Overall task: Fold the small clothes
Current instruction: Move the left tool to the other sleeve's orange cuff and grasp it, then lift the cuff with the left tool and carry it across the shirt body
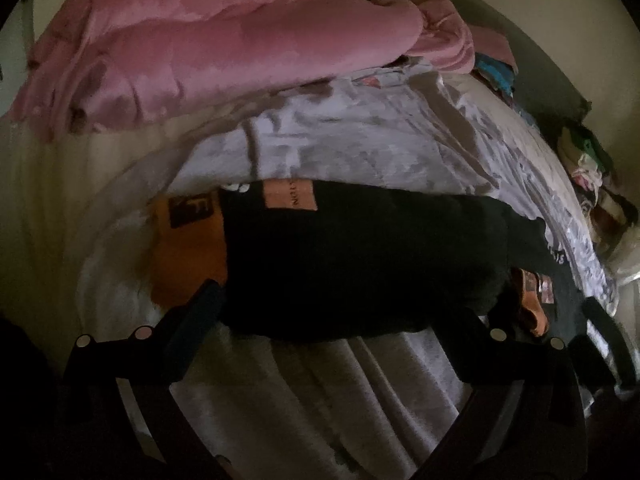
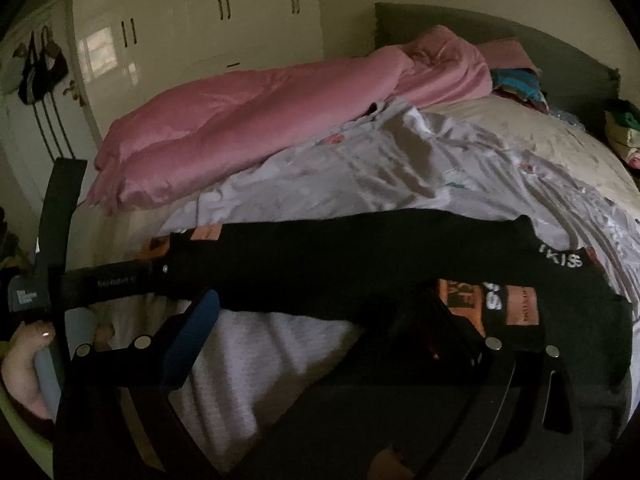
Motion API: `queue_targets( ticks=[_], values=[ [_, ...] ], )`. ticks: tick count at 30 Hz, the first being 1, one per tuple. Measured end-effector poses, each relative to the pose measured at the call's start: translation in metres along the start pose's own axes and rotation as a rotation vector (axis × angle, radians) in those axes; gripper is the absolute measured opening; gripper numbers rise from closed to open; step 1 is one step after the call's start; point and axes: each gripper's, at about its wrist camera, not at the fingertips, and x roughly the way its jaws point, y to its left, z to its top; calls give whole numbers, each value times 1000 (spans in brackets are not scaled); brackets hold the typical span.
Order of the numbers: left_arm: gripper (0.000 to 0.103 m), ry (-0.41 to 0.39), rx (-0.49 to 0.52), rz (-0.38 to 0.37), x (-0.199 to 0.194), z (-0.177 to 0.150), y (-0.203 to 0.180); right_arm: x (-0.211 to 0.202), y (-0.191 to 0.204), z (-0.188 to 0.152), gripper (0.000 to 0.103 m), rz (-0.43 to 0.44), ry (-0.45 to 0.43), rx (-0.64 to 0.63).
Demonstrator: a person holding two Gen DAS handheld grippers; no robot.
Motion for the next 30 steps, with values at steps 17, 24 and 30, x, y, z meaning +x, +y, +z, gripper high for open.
queue_targets(
  ticks=[17,24,30],
  values=[
    [93,61,-215,-24,31,-13,41,11,0,-20,98,23,41,28],
    [35,-50,-192,60,35,5,45,10,-13,-25,98,11,44,58],
    [9,-90,-179,9,23,17,42,-4,-31,-29,98,-7,17,95]
  ],
)
